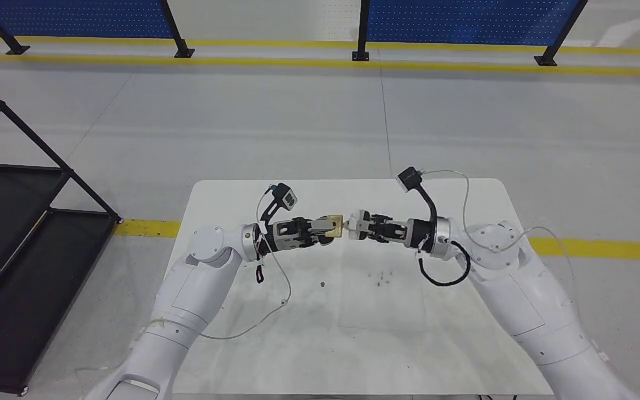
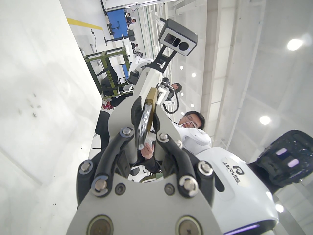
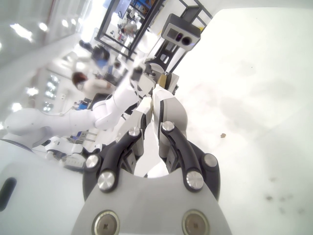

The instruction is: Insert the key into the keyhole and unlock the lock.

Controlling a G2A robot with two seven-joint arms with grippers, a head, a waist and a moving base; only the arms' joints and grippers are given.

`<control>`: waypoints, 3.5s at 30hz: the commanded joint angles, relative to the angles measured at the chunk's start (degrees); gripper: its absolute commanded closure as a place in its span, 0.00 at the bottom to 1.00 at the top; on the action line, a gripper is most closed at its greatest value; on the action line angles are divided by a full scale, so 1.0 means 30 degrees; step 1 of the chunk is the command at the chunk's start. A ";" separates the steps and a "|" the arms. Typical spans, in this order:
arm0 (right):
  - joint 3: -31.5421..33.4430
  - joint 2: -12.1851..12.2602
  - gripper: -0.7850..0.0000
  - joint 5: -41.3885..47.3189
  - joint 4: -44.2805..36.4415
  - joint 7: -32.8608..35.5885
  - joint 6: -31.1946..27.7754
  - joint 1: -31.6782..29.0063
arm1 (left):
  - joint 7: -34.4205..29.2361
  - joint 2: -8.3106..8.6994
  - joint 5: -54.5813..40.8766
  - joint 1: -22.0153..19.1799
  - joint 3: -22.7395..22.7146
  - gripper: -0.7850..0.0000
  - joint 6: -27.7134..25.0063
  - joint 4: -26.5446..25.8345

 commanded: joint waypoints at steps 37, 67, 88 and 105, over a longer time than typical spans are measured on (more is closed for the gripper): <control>-0.0090 -0.0408 0.93 0.1892 0.0654 0.1158 0.2146 0.0127 | 0.0000 0.0001 0.0001 0.0000 -0.0001 1.00 0.0000 0.0000; 0.0585 -0.0513 1.00 0.4169 -0.0037 0.1304 0.7148 -0.0061 | 0.0000 0.0001 0.0001 0.0000 -0.0001 1.00 0.0000 0.0000; 0.0670 -0.0380 0.74 0.1759 -0.1377 0.0836 0.8065 -0.0384 | 0.0000 0.0001 0.0001 0.0000 -0.0001 1.00 0.0000 0.0000; 0.1397 -0.0109 0.87 0.0516 -0.3133 0.0121 0.8164 -0.1716 | 0.0000 0.0001 0.0001 0.0000 -0.0001 1.00 0.0000 0.0000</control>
